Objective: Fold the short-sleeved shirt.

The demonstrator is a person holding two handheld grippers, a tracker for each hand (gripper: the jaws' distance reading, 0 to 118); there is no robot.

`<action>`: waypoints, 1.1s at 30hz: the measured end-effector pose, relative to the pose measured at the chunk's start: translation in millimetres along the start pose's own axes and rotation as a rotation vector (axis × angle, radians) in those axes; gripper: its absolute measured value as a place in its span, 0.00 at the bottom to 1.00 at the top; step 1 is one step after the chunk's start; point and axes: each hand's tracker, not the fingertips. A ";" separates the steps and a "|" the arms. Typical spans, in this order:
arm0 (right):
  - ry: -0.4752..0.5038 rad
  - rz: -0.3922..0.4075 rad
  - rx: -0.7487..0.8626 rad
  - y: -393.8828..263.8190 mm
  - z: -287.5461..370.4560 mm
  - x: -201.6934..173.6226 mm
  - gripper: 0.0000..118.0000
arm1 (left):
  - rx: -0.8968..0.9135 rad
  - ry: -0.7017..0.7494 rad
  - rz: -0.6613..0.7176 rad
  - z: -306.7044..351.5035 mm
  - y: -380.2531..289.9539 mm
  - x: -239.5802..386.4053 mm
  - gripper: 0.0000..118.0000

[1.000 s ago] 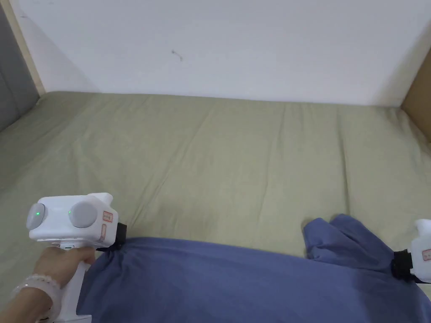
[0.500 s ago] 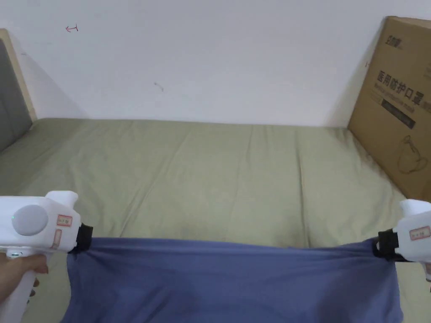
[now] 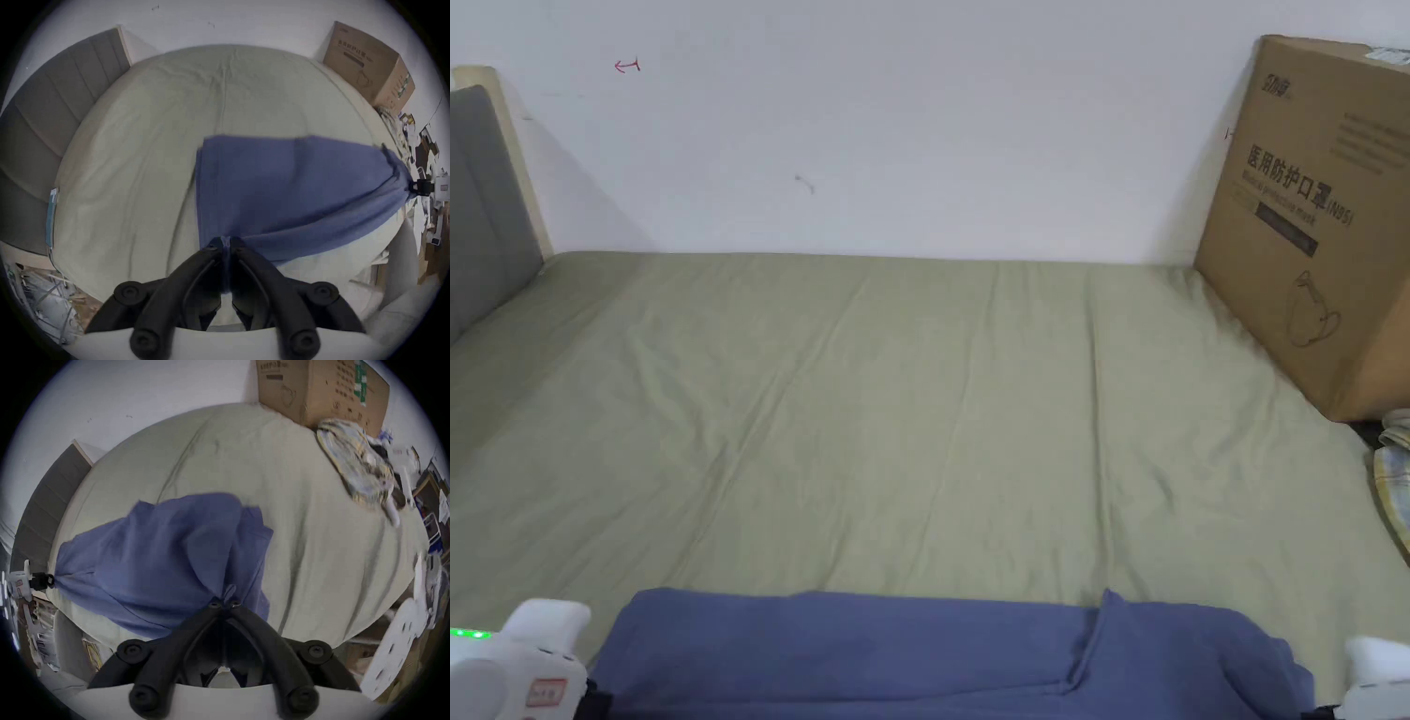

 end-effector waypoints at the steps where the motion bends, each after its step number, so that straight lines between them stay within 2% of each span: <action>1: 0.006 -0.002 0.003 -4.4 -3.6 0.8 0.02 | -0.005 0.007 -0.008 -4.5 -2.1 -0.3 0.04; 2: -0.001 -0.008 0.013 -8.4 -5.8 -1.1 0.09 | 0.006 0.004 0.003 -6.6 -4.4 0.9 0.10; 3: -0.001 -0.010 0.025 -11.2 -5.2 -3.7 0.25 | 0.002 -0.007 0.019 -7.3 -4.9 1.2 0.27; 4: -0.007 0.000 0.031 -12.8 -4.4 -6.5 0.52 | 0.000 -0.004 0.023 -6.2 -5.1 2.5 0.64; 5: -0.016 0.021 0.037 -14.6 -0.6 -11.1 0.66 | 0.010 0.003 0.031 -3.4 -5.9 4.9 0.85; 6: -0.035 0.037 0.047 -14.2 2.6 -15.3 0.70 | 0.011 0.013 0.030 -0.8 -5.6 6.6 0.90; 8: -0.118 0.068 0.103 -10.6 14.2 -25.3 0.70 | 0.067 -0.004 0.037 13.6 -5.4 6.9 0.87; 10: -0.155 0.088 0.217 -7.6 31.5 -38.2 0.70 | 0.120 -0.015 0.053 31.5 -3.2 10.2 0.87; 12: -0.129 0.094 0.332 -0.3 50.1 -52.0 0.67 | 0.196 -0.036 0.066 50.5 -1.0 13.7 0.86; 13: -0.107 0.094 0.393 0.1 60.6 -59.9 0.64 | 0.239 -0.054 0.080 60.0 -0.3 15.3 0.85; 14: -0.098 0.099 0.483 0.5 70.5 -70.1 0.54 | 0.270 -0.078 0.097 69.6 0.9 17.6 0.82; 15: -0.121 0.122 0.546 2.0 78.4 -81.8 0.27 | 0.295 -0.104 0.117 77.9 1.9 18.9 0.71; 16: -0.184 0.137 0.600 2.4 82.6 -94.5 0.01 | 0.317 -0.120 0.135 83.7 2.3 19.6 0.41; 17: -0.206 0.144 0.670 0.2 88.1 -106.4 0.01 | 0.328 -0.152 0.159 86.6 1.8 20.1 0.10; 18: -0.163 0.166 0.720 -0.3 92.7 -117.7 0.01 | 0.327 -0.197 0.188 86.7 0.5 20.3 0.00; 20: -0.122 0.159 0.780 -2.0 95.3 -137.4 0.01 | 0.291 -0.277 0.193 85.4 -1.8 17.9 0.00; 23: -0.149 0.192 0.822 -1.7 92.0 -167.3 0.01 | 0.299 -0.244 0.186 81.8 -8.1 17.0 0.00; 28: -0.090 0.176 0.823 3.0 80.9 -197.4 0.01 | 0.282 -0.303 0.218 73.4 -20.8 -5.5 0.00; 29: -0.086 0.176 0.824 3.9 78.1 -199.0 0.01 | 0.267 -0.332 0.227 70.4 -22.4 -11.9 0.05; 30: -0.083 0.179 0.813 5.4 74.7 -203.4 0.01 | 0.249 -0.351 0.245 67.4 -24.2 -17.5 0.20; 31: -0.075 0.181 0.800 6.5 71.4 -206.5 0.01 | 0.262 -0.350 0.285 64.2 -26.7 -23.6 0.57; 32: -0.063 0.183 0.779 8.1 67.7 -209.7 0.01 | 0.257 -0.373 0.314 57.3 -28.0 -32.0 0.86; 33: -0.065 0.178 0.774 8.8 63.4 -210.6 0.01 | 0.223 -0.391 0.329 48.1 -28.2 -40.0 0.99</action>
